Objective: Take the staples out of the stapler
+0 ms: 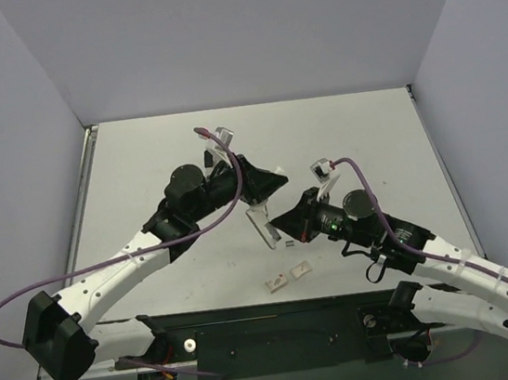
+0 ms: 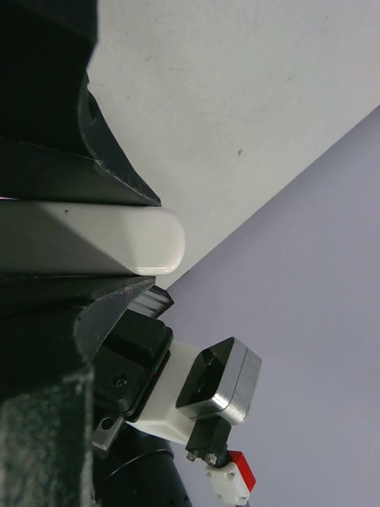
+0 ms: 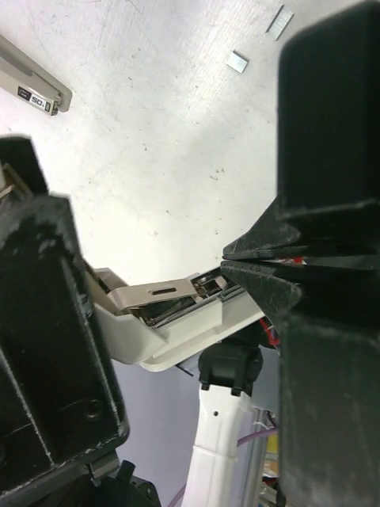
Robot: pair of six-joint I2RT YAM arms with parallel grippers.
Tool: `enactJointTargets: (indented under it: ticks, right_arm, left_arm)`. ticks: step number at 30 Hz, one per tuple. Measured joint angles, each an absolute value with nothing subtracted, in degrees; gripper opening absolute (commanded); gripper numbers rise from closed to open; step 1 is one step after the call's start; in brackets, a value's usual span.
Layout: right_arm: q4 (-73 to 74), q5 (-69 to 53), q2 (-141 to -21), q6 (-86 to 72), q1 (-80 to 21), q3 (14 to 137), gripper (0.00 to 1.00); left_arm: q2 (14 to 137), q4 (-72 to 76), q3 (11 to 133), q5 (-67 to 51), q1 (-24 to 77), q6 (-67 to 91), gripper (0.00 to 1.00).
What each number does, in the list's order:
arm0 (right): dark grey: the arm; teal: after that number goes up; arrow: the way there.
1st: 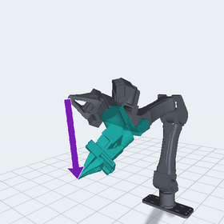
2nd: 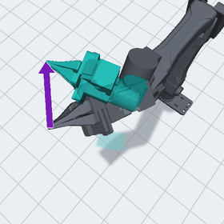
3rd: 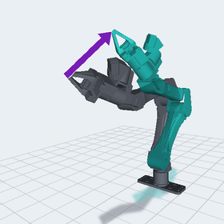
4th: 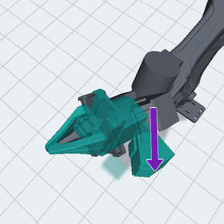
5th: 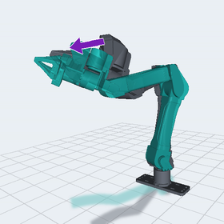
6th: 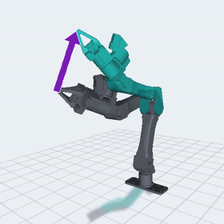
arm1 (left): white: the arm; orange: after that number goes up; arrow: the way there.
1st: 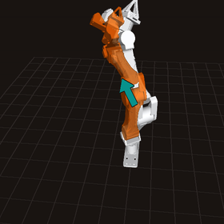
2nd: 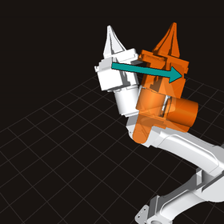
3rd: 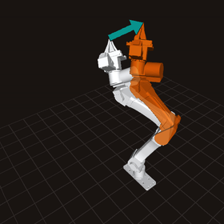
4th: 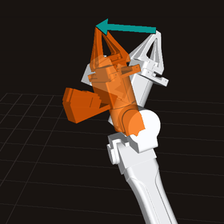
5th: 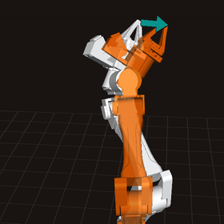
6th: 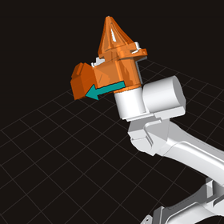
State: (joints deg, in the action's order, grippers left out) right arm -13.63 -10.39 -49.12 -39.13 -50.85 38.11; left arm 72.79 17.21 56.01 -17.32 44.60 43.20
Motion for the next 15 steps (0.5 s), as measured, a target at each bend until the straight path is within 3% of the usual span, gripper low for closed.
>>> enactJointTargets:
  ticks: [15]
  right_arm:
    - [9.85, -4.91, -39.09, -32.42, -51.86, 45.06, 0.00]
  left_arm:
    - [58.81, 14.57, 53.69, -12.10, 44.82, 39.77, 0.00]
